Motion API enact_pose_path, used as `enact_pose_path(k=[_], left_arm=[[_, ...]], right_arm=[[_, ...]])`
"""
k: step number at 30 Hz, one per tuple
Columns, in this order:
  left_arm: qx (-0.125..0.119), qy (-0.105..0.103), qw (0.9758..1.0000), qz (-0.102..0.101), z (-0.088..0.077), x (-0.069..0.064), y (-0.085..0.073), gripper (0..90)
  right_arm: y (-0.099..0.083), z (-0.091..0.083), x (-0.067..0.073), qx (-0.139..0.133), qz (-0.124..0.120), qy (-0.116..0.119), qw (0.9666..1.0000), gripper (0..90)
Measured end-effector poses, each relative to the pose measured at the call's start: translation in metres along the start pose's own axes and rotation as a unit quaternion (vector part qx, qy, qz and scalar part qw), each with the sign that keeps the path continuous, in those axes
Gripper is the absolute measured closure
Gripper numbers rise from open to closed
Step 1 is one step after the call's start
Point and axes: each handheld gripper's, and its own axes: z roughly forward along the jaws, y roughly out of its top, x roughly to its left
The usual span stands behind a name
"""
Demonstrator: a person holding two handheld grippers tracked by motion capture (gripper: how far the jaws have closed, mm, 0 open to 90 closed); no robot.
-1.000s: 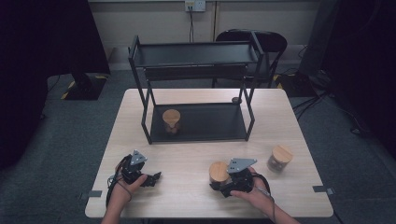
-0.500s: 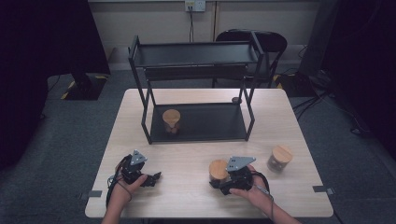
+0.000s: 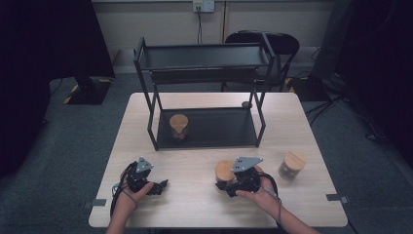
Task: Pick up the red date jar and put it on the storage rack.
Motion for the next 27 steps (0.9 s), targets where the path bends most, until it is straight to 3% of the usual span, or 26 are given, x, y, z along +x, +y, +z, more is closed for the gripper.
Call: enact_pose_path(k=[27], left_arm=[[0.0, 0.0, 1.0, 0.0, 0.0, 0.0, 0.0, 0.2]], right_arm=[[0.027, 0.022, -0.016, 0.009, 0.0, -0.015, 0.9998, 25.6]])
